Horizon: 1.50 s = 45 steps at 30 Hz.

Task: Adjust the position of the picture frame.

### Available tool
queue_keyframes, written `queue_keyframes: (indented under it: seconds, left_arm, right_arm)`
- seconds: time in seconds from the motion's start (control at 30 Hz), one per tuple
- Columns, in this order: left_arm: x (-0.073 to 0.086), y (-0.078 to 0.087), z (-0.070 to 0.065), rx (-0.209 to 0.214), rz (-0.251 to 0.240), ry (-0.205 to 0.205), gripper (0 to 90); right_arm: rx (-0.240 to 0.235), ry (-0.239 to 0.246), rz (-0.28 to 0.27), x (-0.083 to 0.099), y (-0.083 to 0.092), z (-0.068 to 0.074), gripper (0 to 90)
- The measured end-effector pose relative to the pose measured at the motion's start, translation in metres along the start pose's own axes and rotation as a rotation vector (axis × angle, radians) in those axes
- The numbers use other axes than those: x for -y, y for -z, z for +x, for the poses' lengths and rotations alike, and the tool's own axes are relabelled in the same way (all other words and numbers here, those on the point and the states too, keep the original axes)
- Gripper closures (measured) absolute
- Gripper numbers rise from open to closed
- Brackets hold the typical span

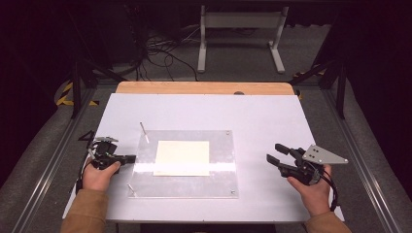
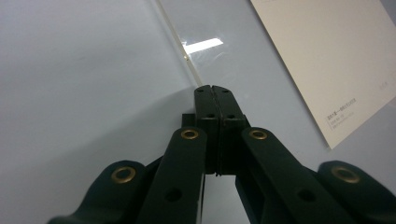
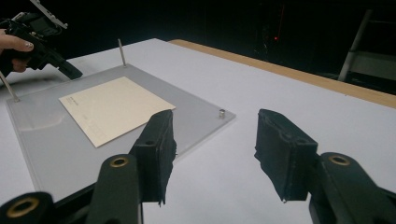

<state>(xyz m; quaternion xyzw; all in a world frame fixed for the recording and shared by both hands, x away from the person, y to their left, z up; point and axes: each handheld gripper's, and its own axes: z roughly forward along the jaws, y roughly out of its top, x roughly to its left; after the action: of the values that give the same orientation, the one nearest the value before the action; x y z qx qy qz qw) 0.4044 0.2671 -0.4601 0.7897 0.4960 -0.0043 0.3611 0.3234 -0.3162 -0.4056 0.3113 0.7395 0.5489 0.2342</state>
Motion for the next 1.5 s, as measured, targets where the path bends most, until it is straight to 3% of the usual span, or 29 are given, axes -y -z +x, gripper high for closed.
queue_keyframes:
  seconds: [0.1, 0.2, 0.33, 0.47, 0.5, 0.6, 0.7, 0.77, 0.93, 1.17, 1.33, 1.43, 1.5]
  left_arm:
    - [-0.006, -0.013, -0.015, 0.033, 0.004, -0.021, 90.0]
    - [-0.012, -0.022, -0.027, 0.026, 0.013, -0.057, 90.0]
    - [-0.02, -0.037, -0.045, 0.043, 0.01, -0.07, 90.0]
    - [-0.025, -0.046, -0.056, 0.057, 0.012, -0.098, 90.0]
    - [-0.026, -0.05, -0.061, 0.079, 0.018, -0.105, 90.0]
    - [-0.027, -0.052, -0.065, 0.078, 0.016, -0.116, 89.9]
    - [-0.026, -0.05, -0.067, 0.068, 0.016, -0.124, 89.7]
    - [-0.025, -0.044, -0.073, 0.045, 0.007, -0.153, 84.2]
    - [-0.017, -0.02, -0.083, 0.088, -0.049, -0.208, 74.1]
    - [-0.004, 0.014, -0.094, 0.221, -0.146, -0.336, 64.8]
    - [0.011, 0.02, -0.113, 0.218, -0.146, -0.435, 60.2]
    - [0.018, 0.021, -0.119, 0.248, -0.148, -0.46, 58.9]
    - [0.021, 0.019, -0.121, 0.256, -0.13, -0.499, 59.2]
  right_arm:
    - [0.0, 0.001, 0.003, 0.001, 0.0, 0.0, 46.9]
    - [-0.001, -0.001, 0.002, 0.001, 0.001, 0.0, 46.9]
    - [0.003, -0.001, 0.004, 0.001, 0.002, 0.0, 46.9]
    - [0.001, -0.002, 0.0, 0.001, 0.002, -0.001, 46.9]
    - [0.003, -0.003, 0.003, 0.001, 0.003, -0.001, 46.9]
    - [0.001, -0.003, 0.001, 0.001, 0.003, -0.001, 46.9]
    - [0.003, -0.004, 0.001, 0.001, 0.004, -0.002, 46.9]
    - [0.002, -0.005, -0.001, 0.001, 0.004, -0.002, 46.8]
    - [-0.001, -0.002, -0.002, 0.001, 0.005, -0.002, 46.8]
    - [-0.005, 0.0, -0.007, 0.0, 0.004, -0.001, 46.7]
    - [-0.008, -0.002, -0.005, 0.0, 0.003, -0.001, 46.5]
    - [-0.008, -0.004, -0.005, 0.0, 0.003, -0.001, 46.2]
    - [-0.009, -0.003, -0.006, 0.0, 0.003, -0.001, 46.0]
